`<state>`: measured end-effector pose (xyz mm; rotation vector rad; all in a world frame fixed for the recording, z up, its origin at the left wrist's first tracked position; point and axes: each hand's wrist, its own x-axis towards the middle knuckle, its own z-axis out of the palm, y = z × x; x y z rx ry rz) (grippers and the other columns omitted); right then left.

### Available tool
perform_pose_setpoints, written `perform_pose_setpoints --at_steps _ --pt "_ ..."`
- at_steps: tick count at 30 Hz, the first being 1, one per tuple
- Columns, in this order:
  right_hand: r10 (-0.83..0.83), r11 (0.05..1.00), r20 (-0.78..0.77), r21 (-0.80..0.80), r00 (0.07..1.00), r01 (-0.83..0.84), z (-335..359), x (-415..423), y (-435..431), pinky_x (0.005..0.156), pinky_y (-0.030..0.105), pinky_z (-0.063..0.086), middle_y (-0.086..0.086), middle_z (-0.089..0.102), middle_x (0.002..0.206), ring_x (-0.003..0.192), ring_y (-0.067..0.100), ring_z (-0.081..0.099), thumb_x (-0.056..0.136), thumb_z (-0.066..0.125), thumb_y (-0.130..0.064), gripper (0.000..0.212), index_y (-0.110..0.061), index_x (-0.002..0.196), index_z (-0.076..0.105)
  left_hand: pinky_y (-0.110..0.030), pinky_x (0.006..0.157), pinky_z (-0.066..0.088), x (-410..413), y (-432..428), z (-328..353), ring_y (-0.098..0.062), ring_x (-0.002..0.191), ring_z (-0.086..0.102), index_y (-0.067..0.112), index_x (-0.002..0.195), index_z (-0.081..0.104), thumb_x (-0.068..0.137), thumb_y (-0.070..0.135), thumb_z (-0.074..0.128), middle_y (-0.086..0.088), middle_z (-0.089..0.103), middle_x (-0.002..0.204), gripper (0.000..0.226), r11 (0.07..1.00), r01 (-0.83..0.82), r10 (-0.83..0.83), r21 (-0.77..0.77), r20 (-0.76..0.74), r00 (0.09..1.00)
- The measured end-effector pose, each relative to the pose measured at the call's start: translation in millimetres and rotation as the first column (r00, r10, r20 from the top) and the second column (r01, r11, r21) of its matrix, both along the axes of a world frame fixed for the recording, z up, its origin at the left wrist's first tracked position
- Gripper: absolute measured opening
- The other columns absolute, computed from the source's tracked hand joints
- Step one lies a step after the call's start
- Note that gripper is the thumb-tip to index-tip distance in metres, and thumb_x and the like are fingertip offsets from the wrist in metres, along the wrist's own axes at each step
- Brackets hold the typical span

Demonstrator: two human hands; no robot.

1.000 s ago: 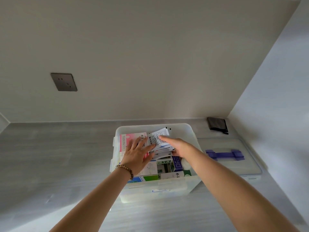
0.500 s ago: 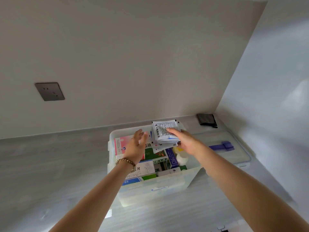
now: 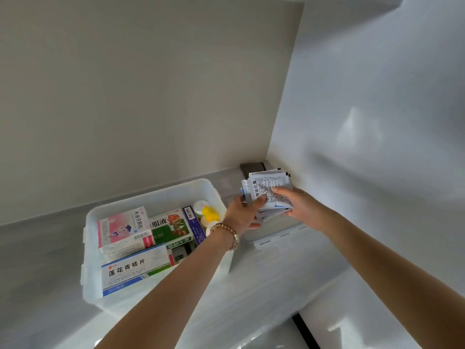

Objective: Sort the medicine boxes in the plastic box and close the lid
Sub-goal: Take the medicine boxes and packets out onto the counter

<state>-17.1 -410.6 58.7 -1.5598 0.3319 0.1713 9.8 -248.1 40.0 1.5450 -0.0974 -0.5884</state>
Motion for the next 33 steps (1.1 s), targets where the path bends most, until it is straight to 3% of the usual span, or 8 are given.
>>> perform_pose_setpoints --at_steps 5,11,15,18,21,24,28,33 --pt "0.067 0.997 -0.058 -0.03 0.996 -0.068 -34.3 -21.6 -75.5 0.099 0.041 0.046 0.007 0.07 0.112 0.107 0.026 0.064 0.081 0.064 -0.032 0.045 -0.017 0.123 0.057 -0.024 0.06 0.055 -13.3 -69.3 -37.7 -0.011 0.075 0.062 0.013 0.11 0.048 0.079 0.041 0.065 0.0 0.061 0.099 0.045 0.998 0.038 -0.034 0.04 -0.088 0.996" --pt "0.145 0.973 -0.27 -0.139 0.952 -0.187 -112.3 -39.3 -108.8 0.105 0.049 0.039 0.01 0.07 0.107 0.104 0.029 0.064 0.088 0.058 -0.035 0.029 -0.013 0.106 0.064 -0.021 0.06 0.056 -33.0 -95.4 -110.4 -0.014 0.075 0.063 0.007 0.121 0.044 0.082 0.038 0.062 -0.008 0.062 0.111 0.053 0.985 0.109 -0.062 0.135 -0.317 0.946" --pt "0.169 0.941 -0.408 -0.202 0.897 -0.27 -159.9 -42.8 -101.5 0.11 0.046 0.033 0.012 0.055 0.13 0.122 0.032 0.049 0.083 0.058 -0.051 0.064 -0.007 0.128 0.048 -0.019 0.059 0.056 -44.0 -92.4 -153.1 -0.012 0.073 0.062 0.004 0.118 0.049 0.084 0.039 0.059 -0.008 0.061 0.107 0.049 0.965 0.1 -0.009 0.242 -0.352 0.936" --pt "0.19 0.933 -0.445 -0.195 0.875 -0.302 -184.0 -38.9 -93.0 0.102 0.035 0.035 0.001 0.054 0.125 0.122 0.026 0.048 0.083 0.057 -0.054 0.063 -0.01 0.128 0.048 -0.018 0.058 0.055 -47.7 -86.3 -174.0 -0.011 0.069 0.061 0.0 0.117 0.052 0.084 0.04 0.058 -0.003 0.061 0.09 0.052 0.948 0.067 0.059 0.311 -0.38 0.923" --pt "0.226 0.925 -0.401 -0.197 0.888 -0.324 -194.9 -31.2 -81.6 0.092 0.032 0.043 -0.002 0.063 0.109 0.109 0.021 0.057 0.086 0.058 -0.047 0.037 -0.019 0.11 0.058 -0.021 0.064 0.055 -45.2 -76.5 -189.8 -0.015 0.076 0.061 -0.001 0.116 0.045 0.08 0.044 0.061 -0.003 0.059 0.092 0.06 0.914 -0.043 0.188 0.404 -0.328 0.926" --pt "0.259 0.915 -0.335 -0.215 0.906 -0.341 -198.8 -21.0 -67.5 0.073 0.024 0.047 -0.008 0.065 0.092 0.088 0.011 0.061 0.089 0.056 -0.039 0.016 -0.025 0.095 0.06 -0.025 0.067 0.055 -38.9 -63.9 -198.6 -0.018 0.082 0.059 0.003 0.106 0.055 0.079 0.048 0.061 -0.005 0.061 0.096 0.053 0.878 -0.113 0.258 0.466 -0.26 0.931" --pt "0.235 0.924 -0.31 -0.223 0.921 -0.31 -203.4 -6.9 -43.5 0.054 0.017 0.048 0.001 0.066 0.085 0.071 0.011 0.06 0.09 0.059 -0.029 0.02 -0.012 0.099 0.061 -0.034 0.075 0.055 -35.3 -49.3 -207.0 -0.018 0.075 0.056 0.012 0.083 0.058 0.082 0.047 0.057 -0.002 0.06 0.08 0.035 0.844 -0.181 0.345 0.504 -0.253 0.904" --pt "0.227 0.912 -0.33 -0.26 0.916 -0.319 -206.6 -2.2 -35.4 0.048 0.013 0.045 -0.002 0.064 0.085 0.07 0.007 0.06 0.086 0.06 -0.041 0.029 -0.015 0.099 0.058 -0.025 0.066 0.052 -38.2 -43.1 -205.6 -0.017 0.081 0.057 0.013 0.093 0.059 0.083 0.047 0.056 -0.001 0.061 0.086 0.036 0.85 -0.221 0.379 0.479 -0.262 0.888"
